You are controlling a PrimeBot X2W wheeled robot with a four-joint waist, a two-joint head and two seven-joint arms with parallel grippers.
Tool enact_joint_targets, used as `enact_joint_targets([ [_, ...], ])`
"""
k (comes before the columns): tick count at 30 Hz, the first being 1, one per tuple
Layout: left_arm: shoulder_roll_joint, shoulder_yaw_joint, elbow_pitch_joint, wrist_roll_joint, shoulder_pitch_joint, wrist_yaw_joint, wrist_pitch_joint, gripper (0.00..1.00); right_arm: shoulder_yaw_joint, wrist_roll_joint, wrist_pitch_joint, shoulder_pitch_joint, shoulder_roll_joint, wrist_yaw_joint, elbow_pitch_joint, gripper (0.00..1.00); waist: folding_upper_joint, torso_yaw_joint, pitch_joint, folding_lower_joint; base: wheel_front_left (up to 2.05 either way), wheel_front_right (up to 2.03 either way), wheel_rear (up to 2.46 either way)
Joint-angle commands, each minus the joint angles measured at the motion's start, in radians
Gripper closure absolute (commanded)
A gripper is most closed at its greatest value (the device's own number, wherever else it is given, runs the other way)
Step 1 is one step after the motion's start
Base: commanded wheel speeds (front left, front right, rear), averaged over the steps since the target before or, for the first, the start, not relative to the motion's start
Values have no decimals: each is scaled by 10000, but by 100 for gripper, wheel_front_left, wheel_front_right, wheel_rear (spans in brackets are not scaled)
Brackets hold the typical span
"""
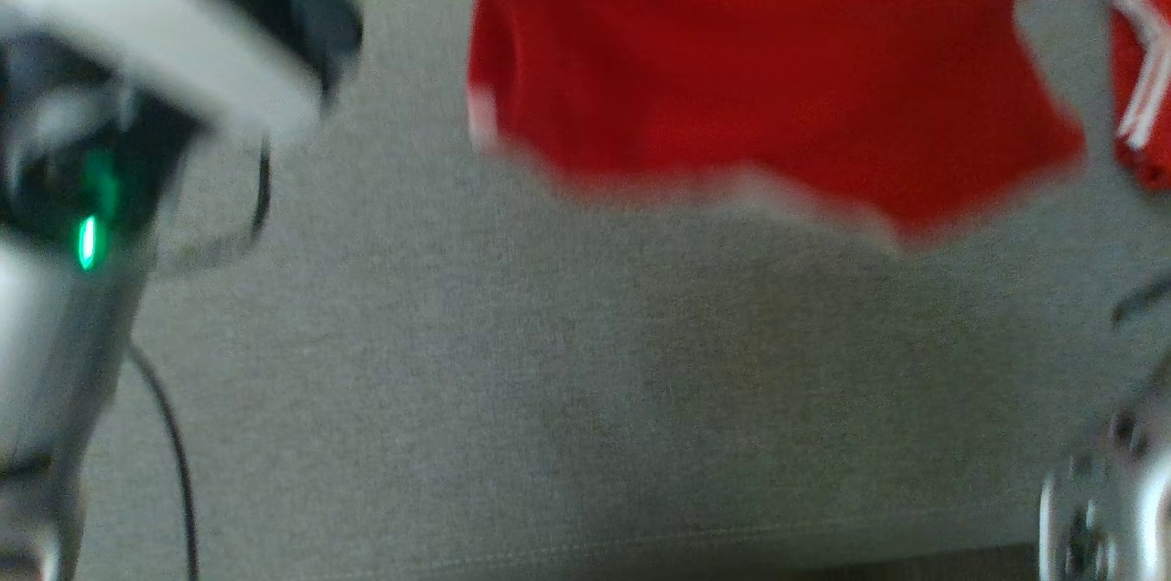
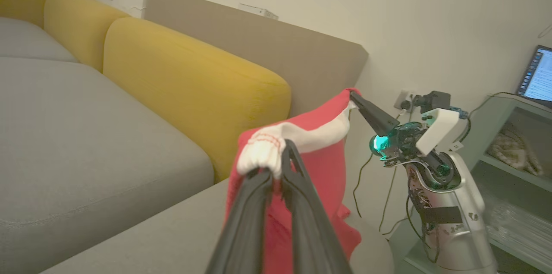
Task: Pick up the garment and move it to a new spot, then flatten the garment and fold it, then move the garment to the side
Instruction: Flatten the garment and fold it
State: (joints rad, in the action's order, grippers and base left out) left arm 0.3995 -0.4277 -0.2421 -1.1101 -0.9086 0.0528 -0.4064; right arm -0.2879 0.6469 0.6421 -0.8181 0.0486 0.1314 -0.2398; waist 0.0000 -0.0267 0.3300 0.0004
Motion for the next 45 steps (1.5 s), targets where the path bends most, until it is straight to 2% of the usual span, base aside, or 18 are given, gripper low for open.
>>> enact_joint_targets([
  [1,207,439,-18,217,-660,47,143,100,238,-153,-127,-629,22,-7,-153,100,0,154,1327,-4,0,0,0],
  [3,-233,392,1281,1076,-2092,72,677,100,252,-1101,-741,-2106,20,-7,731,100,0,204,2022,-4,0,0,0],
  [8,-1085,207,4168,2973,-5133,418,2689,100,219,-1912,-2759,-5298,18,-7,3320,100,0,280,3509,-4,0,0,0],
  [11,-1500,29,5844,3737,-5991,552,4183,100,494,-1909,-3815,-6083,18,-7,4687,100,0,339,3874,-4,0,0,0],
  [13,-1753,-228,6811,3936,-6041,640,4888,100,817,-1798,-4334,-5983,18,-7,5390,100,0,356,3971,-4,0,0,0],
  [16,-1889,-869,7775,4052,-5391,743,5763,100,1391,-1707,-4919,-4835,17,-7,6014,100,0,321,3740,-4,0,0,0],
  [18,-1805,-1419,7901,3908,-4601,767,6121,100,1806,-1515,-5150,-3655,17,-7,6089,100,0,218,3475,-4,0,0,0],
  [23,-760,-2830,6809,3225,-1987,775,6516,100,2220,-1302,-5248,-465,260,-7,5306,100,0,90,2786,-4,0,0,0],
  [27,-86,-3174,5958,2866,349,774,6639,100,2473,-1166,-5082,2046,784,-7,4270,100,0,133,1878,-4,0,0,0],
  [29,33,-3153,5616,2757,1522,745,6663,100,2486,-995,-4916,3207,892,-7,3766,100,0,129,1330,-4,0,0,0],
  [33,71,-2896,4622,2611,3718,400,6676,100,2487,-796,-4376,5363,965,-7,2726,100,0,125,218,-4,0,0,0],
  [37,180,-2753,3485,2690,5713,-124,6679,100,2253,-803,-3823,7531,944,-7,1515,100,0,193,-816,-4,0,0,0],
  [38,180,-2753,3485,2690,5713,-124,6679,100,2253,-803,-3823,7531,944,-7,1515,100,0,193,-816,-4,0,0,0],
  [45,382,-3050,1873,2728,8330,-1088,6680,100,1360,-966,-2871,10692,631,-7,-710,100,0,287,-1625,-4,0,0,0],
])
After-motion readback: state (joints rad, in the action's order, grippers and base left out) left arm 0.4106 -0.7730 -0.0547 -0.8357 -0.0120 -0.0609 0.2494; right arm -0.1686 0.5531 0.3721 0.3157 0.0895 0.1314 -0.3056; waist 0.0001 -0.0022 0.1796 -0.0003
